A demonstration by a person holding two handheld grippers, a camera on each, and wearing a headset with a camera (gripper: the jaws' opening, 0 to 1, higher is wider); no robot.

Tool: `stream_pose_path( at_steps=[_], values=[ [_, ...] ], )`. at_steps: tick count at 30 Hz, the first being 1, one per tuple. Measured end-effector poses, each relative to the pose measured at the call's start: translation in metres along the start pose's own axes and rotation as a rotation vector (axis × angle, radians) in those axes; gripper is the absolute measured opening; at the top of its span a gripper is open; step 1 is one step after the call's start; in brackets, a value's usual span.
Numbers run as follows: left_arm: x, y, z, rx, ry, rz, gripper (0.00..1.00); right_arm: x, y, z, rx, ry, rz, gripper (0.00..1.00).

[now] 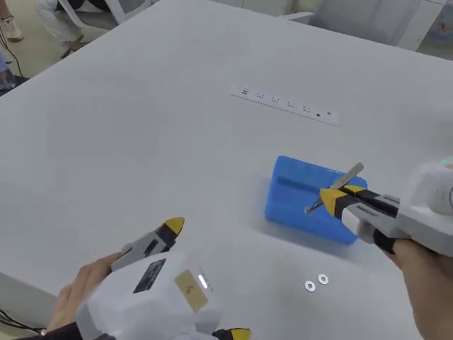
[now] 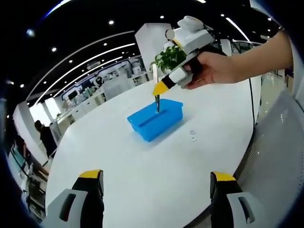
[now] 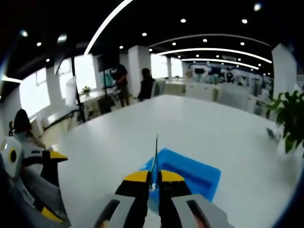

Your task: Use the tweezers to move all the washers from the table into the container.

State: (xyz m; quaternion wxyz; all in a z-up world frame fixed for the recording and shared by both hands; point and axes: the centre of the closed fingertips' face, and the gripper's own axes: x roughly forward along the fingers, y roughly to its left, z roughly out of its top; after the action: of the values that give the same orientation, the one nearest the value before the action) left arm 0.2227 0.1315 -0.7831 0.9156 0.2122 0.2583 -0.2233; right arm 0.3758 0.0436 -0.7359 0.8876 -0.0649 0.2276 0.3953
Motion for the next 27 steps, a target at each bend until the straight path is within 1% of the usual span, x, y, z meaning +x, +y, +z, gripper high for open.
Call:
stream_pose_path(
  at_steps=[4, 7, 10, 13, 14, 16, 19, 21, 23, 27],
  values=[
    [-0.001, 0.001, 0.002, 0.001, -0.008, 0.006, 0.95, 0.007, -0.007, 0.002, -0.001, -0.007, -0.029, 0.03],
    [-0.001, 0.001, 0.001, 0.007, -0.006, 0.01, 0.95, 0.013, -0.012, -0.003, 0.008, 0.002, -0.044, 0.03],
    [0.0, 0.002, 0.001, 0.002, -0.005, 0.009, 0.95, 0.023, -0.021, -0.016, 0.014, 0.028, -0.064, 0.03],
    [0.0, 0.001, 0.0, 0.006, 0.003, 0.007, 0.95, 0.028, -0.025, -0.026, 0.019, 0.043, -0.079, 0.03],
    [0.0, 0.001, 0.0, 0.008, 0.004, 0.009, 0.95, 0.03, -0.031, -0.03, 0.026, 0.05, -0.088, 0.03],
    [0.0, 0.002, -0.001, 0.006, 0.009, 0.013, 0.94, 0.034, -0.035, -0.038, 0.037, 0.066, -0.096, 0.03],
    [0.0, 0.004, -0.001, 0.007, 0.007, 0.022, 0.94, 0.038, -0.035, -0.045, 0.04, 0.084, -0.099, 0.03],
    [0.001, 0.004, -0.003, 0.013, 0.018, 0.025, 0.94, 0.041, -0.036, -0.05, 0.032, 0.093, -0.1, 0.03],
    [0.001, 0.004, -0.004, 0.021, 0.023, 0.029, 0.94, 0.043, -0.035, -0.052, 0.026, 0.097, -0.098, 0.03],
    [0.002, 0.005, -0.004, 0.019, 0.027, 0.029, 0.94, 0.049, -0.035, -0.057, 0.006, 0.119, -0.1, 0.03]
  ],
)
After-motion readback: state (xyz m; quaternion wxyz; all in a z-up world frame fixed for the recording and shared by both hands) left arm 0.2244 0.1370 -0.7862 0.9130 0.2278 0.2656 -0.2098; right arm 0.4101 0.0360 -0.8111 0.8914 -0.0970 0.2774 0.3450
